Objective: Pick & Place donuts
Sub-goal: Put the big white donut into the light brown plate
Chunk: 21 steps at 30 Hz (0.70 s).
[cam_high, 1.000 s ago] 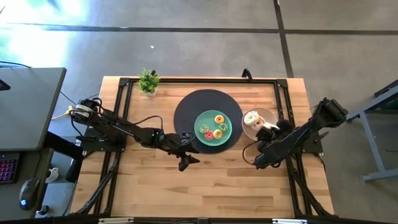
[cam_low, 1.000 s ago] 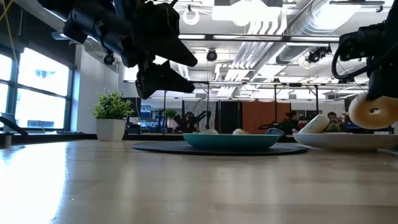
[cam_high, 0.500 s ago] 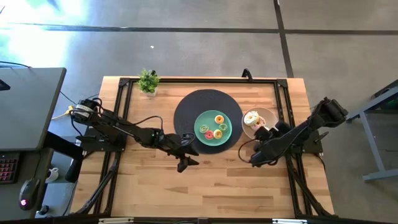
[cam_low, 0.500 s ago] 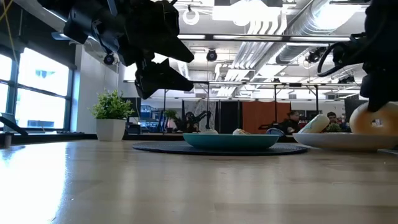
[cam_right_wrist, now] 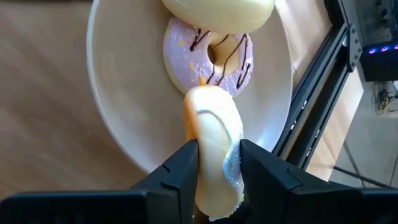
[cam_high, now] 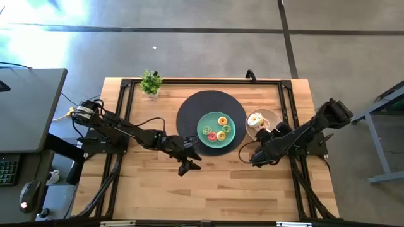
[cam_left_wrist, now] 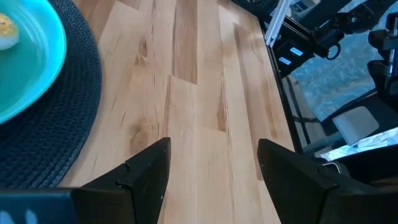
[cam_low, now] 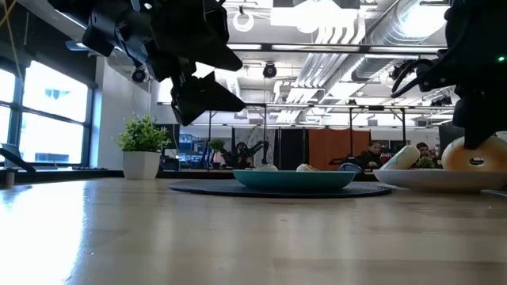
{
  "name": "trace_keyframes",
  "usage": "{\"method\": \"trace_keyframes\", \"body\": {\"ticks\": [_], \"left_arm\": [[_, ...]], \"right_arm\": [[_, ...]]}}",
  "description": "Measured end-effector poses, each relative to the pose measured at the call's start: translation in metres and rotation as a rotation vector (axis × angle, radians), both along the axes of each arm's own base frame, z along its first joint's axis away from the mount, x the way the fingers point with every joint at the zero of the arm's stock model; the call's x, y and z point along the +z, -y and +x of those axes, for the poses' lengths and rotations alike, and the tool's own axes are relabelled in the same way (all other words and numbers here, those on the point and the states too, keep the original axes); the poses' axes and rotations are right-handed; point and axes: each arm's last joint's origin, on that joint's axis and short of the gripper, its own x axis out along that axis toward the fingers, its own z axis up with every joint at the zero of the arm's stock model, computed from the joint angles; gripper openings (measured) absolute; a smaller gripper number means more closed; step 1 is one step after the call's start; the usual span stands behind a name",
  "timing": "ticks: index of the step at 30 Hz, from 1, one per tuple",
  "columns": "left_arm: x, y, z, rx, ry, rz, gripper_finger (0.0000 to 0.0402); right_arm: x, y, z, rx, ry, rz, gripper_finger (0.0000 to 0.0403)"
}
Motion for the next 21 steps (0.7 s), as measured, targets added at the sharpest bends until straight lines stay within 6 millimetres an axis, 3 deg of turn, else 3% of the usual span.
{"method": "trace_keyframes", "body": {"ticks": [16,21], "left_arm": [[0.0047,0.0006,0.0022,-0.012,0.059,0.005,0.0239],[0.0047,0.0006,0.0021,-0.012,0.058,0.005,0.0239]], "right_arm": [[-0.0037,-0.0042,0.0067,0.137,-0.035,0.09,0.0115],[-0.0025,-0.003,0.0039,0.217,-0.131,0.099,0.0115]]}}
